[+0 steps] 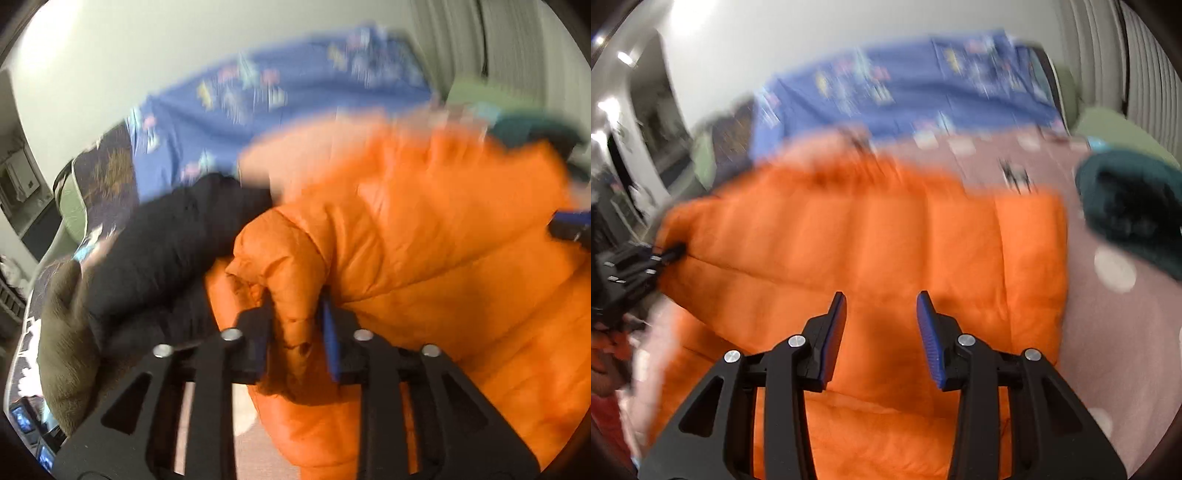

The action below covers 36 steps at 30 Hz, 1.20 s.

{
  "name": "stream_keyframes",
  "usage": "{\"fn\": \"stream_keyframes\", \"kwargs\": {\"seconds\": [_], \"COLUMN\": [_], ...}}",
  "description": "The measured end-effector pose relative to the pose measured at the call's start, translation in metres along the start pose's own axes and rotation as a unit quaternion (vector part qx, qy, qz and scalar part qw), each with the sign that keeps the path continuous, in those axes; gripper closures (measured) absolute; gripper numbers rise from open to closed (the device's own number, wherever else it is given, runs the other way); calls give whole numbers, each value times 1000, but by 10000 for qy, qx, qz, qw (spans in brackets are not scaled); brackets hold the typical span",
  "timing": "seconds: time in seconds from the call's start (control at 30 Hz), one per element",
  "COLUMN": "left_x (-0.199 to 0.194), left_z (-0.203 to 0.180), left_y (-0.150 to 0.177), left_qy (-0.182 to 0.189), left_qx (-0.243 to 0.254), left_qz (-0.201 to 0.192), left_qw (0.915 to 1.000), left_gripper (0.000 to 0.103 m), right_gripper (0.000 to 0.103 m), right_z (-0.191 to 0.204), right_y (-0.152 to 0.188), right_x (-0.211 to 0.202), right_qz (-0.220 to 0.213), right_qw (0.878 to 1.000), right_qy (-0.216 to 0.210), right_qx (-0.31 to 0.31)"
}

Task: Fold large clothes

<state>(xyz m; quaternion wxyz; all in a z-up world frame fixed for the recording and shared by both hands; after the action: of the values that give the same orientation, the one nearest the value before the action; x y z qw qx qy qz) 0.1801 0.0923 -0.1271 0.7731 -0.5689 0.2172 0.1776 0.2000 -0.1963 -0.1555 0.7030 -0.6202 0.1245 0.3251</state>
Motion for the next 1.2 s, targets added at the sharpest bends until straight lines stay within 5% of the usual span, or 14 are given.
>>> {"fn": "stream_keyframes", "kwargs": {"seconds": [0.13,0.3,0.47,0.63,0.87,0.97,1.1,1.2], "left_x": [11,-33,-63,26,39,11,-49,-76], "left_z": [-8,7,-28,-84,-84,-63,-23,-4], "left_y": [27,-7,-33,-4,7,3,1,22], "left_qy": [6,-74,888,396,475,570,573,610], "left_qx": [3,-567,-661,229,76,-208,-546,-652], "left_qz": [48,-464,-1052,-153,-121,-201,-768,-679], "left_qw": [10000,9973,9883,9988,9988,9980,9939,9937], "left_gripper": [66,58,47,46,45,45,24,23], "right_gripper": [63,63,63,62,60,57,48,48], "right_z": [2,5,-5,-24,-20,-24,-32,-49], "right_y": [0,-20,-29,5,8,-1,-1,22], "right_x": [-8,-43,-37,13,18,-14,-74,-95], "right_qz": [-121,-638,-786,-221,-200,-334,-735,-505], "right_qw": [9999,9974,9958,9985,9982,9986,9954,9965], "right_qy": [-9,147,397,479,552,406,518,580], "right_qx": [-93,-305,-250,144,-80,19,-315,-321]}}
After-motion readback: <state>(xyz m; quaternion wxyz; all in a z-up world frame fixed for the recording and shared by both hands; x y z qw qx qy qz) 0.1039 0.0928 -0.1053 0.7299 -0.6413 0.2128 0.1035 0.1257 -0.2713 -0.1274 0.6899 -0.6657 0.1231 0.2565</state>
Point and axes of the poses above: each gripper's, at about its wrist camera, not at the fingertips, and x roughly the way its jaws point, z to its left, y to its underside, the point moved 2 cm from there along x, roughly the way its jaws point, and after that the axes turned 13 degrees about -z, right-handed, at the moved point
